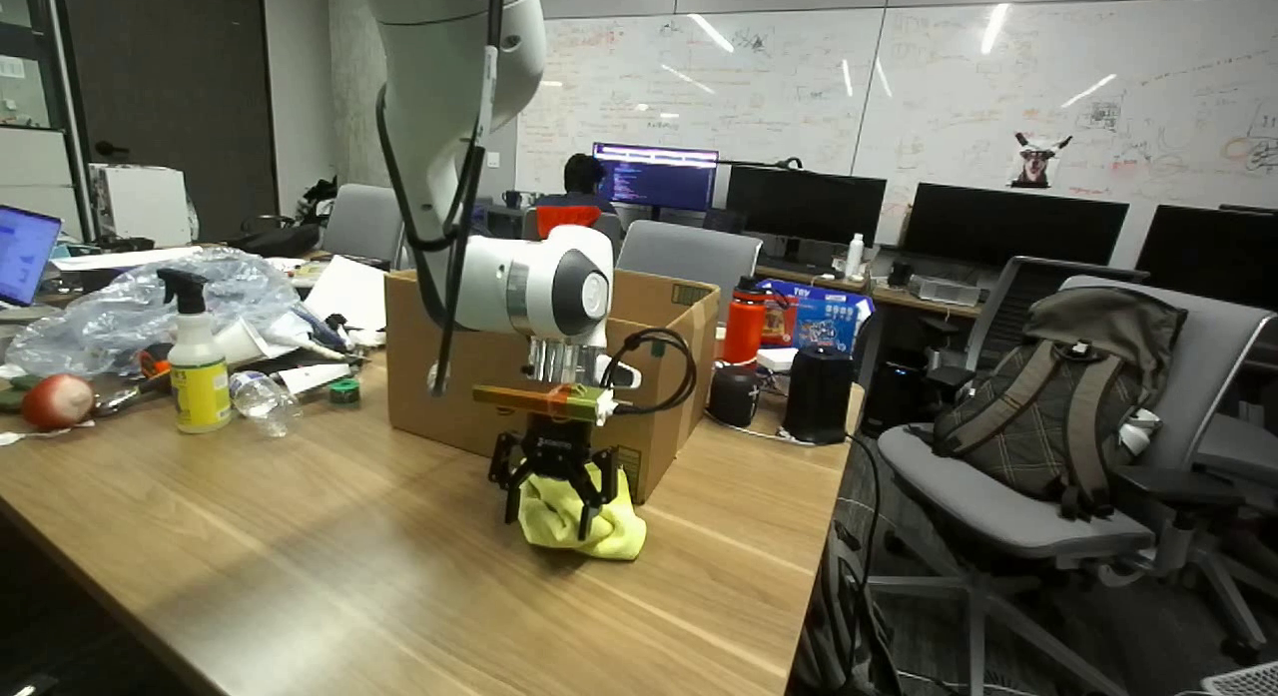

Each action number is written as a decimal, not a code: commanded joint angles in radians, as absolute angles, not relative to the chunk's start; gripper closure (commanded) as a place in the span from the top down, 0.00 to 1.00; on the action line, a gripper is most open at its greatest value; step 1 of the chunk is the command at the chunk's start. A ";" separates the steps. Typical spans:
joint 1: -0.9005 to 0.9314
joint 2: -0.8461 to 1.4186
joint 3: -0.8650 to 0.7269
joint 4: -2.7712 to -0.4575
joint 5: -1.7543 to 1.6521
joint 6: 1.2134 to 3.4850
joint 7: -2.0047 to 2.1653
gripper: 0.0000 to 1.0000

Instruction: Put all the towels into the box.

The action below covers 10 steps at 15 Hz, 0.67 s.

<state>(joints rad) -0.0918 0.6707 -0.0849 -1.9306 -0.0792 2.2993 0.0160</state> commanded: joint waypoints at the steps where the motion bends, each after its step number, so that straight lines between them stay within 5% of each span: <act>1: -0.115 0.693 -0.067 -1.896 -0.047 2.263 -0.031 1.00; 3: -0.112 0.698 -0.073 -1.895 -0.051 2.263 -0.027 1.00; 5: -0.113 0.696 -0.072 -1.895 -0.052 2.265 -0.031 0.75; 10: -0.108 0.685 -0.077 -1.893 -0.057 2.274 -0.021 0.35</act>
<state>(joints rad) -0.1006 0.6889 -0.0823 -1.9135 -0.0703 2.2876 -0.0042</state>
